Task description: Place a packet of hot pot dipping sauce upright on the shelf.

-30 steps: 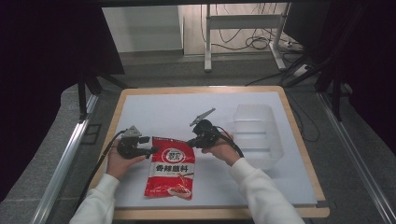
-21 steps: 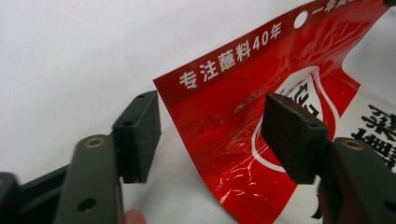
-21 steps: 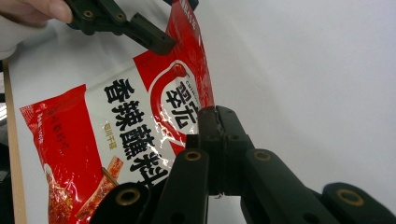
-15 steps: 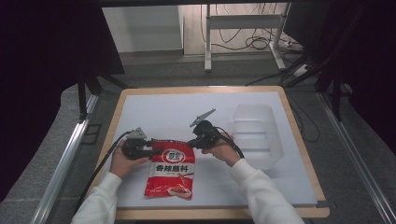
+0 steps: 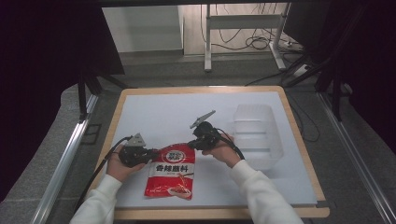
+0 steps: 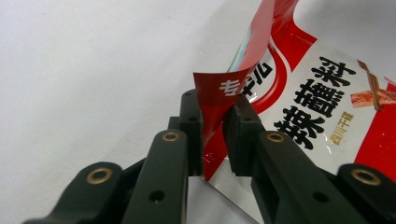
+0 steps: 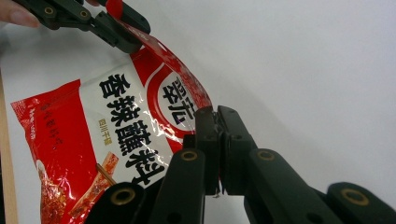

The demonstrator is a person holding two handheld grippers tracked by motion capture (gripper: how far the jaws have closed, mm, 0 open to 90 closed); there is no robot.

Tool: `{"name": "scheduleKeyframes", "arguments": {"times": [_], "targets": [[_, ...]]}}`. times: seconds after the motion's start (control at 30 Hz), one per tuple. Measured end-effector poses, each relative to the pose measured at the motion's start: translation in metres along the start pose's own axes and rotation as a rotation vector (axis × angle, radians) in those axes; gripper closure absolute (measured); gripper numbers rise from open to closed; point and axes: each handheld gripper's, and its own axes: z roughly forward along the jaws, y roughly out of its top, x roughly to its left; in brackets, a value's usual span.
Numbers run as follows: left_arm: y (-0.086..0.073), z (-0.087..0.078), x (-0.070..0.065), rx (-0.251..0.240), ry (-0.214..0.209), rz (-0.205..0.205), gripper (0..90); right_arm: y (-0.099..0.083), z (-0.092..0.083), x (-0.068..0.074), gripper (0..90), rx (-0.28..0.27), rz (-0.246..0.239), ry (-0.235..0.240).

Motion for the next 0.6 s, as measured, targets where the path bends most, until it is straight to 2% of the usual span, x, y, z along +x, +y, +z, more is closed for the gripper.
{"name": "scheduleKeyframes", "arguments": {"times": [0.17, 0.2, 0.23, 0.27, 0.33, 0.43, 0.47, 0.6], "targets": [[0.000, 0.000, -0.001, 0.001, -0.004, 0.011, 82.3, 0.000, 0.001, -0.001, 78.8, 0.002, -0.001, -0.012], [0.000, 0.000, -0.001, 0.001, -0.004, 0.013, 82.6, 0.001, 0.002, -0.001, 71.2, -0.001, -0.004, -0.018], [0.000, 0.000, -0.002, 0.001, -0.004, 0.016, 82.6, 0.001, 0.002, -0.001, 71.2, -0.001, -0.004, -0.018], [0.000, 0.000, -0.001, 0.001, -0.004, 0.019, 82.9, 0.002, 0.001, -0.001, 63.3, -0.008, -0.012, -0.031], [0.000, 0.000, -0.001, 0.001, -0.005, 0.023, 83.1, 0.005, -0.001, 0.000, 58.7, -0.010, -0.020, -0.048], [0.000, -0.001, -0.002, 0.000, -0.006, 0.025, 83.2, 0.010, -0.001, 0.001, 56.2, -0.011, -0.032, -0.054], [0.000, -0.001, -0.002, -0.001, -0.004, 0.029, 83.3, 0.016, 0.001, 0.003, 54.8, 0.004, -0.054, -0.049], [0.000, -0.001, -0.002, 0.000, -0.002, 0.032, 83.4, 0.022, 0.009, 0.006, 54.4, 0.044, -0.071, -0.027]]}}
